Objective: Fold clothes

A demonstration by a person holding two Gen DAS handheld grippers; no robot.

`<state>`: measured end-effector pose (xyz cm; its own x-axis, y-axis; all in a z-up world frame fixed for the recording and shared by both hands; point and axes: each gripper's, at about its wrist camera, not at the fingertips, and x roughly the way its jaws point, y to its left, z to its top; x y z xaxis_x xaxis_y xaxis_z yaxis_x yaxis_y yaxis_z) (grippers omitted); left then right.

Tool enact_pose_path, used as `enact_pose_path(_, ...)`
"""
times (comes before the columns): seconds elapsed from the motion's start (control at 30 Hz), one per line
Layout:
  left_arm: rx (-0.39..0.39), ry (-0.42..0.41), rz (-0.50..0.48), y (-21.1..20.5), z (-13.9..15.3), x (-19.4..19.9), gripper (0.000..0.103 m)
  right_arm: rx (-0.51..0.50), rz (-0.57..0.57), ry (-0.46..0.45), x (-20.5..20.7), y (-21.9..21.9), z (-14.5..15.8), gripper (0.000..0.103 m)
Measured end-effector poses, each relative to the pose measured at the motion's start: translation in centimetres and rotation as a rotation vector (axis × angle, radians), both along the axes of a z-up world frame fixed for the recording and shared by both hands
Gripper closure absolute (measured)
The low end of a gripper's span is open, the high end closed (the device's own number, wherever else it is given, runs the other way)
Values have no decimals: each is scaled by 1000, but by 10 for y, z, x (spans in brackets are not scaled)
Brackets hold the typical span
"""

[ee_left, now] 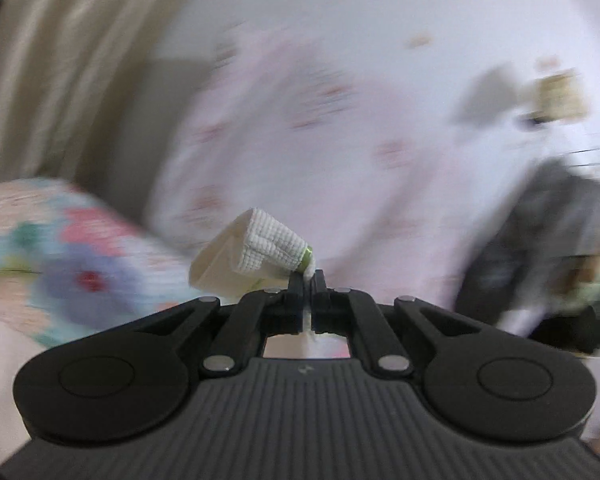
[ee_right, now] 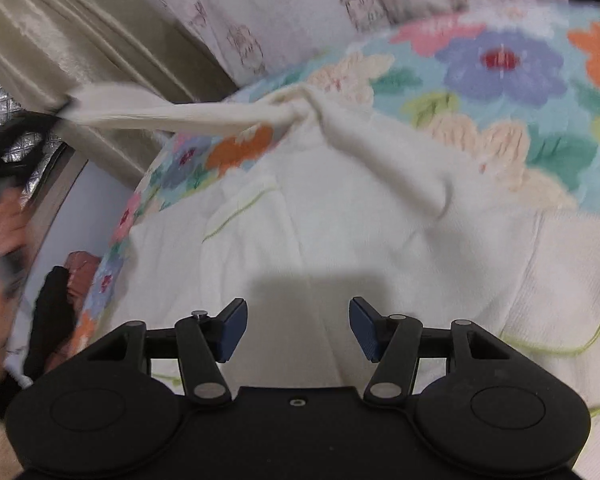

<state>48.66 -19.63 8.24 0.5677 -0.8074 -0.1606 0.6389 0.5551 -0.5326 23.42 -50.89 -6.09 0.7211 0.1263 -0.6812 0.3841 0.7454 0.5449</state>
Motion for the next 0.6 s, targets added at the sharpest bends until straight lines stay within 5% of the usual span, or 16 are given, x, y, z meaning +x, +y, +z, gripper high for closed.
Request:
enact_pose_path(0.07, -19, -34, -89, 7, 3, -58, 100, -6, 7, -13, -10, -1, 4, 41)
enact_pose_path(0.17, 7, 81, -156, 20, -38, -128, 100, 59, 16, -46, -31, -5, 5, 38)
enact_pose_path(0.3, 65, 310, -89, 45, -127, -182, 100, 101, -5, -33, -50, -15, -10, 38)
enact_pose_path(0.37, 173, 362, -44, 47, -156, -196, 100, 110, -7, -11, -54, -20, -17, 38)
enact_pose_path(0.5, 280, 315, -54, 37, -161, -209, 100, 196, 38, -50, -56, -17, -20, 38)
enact_pose_path(0.6, 230, 276, -47, 38, -151, -213, 100, 269, 87, -86, -47, -2, -22, 38)
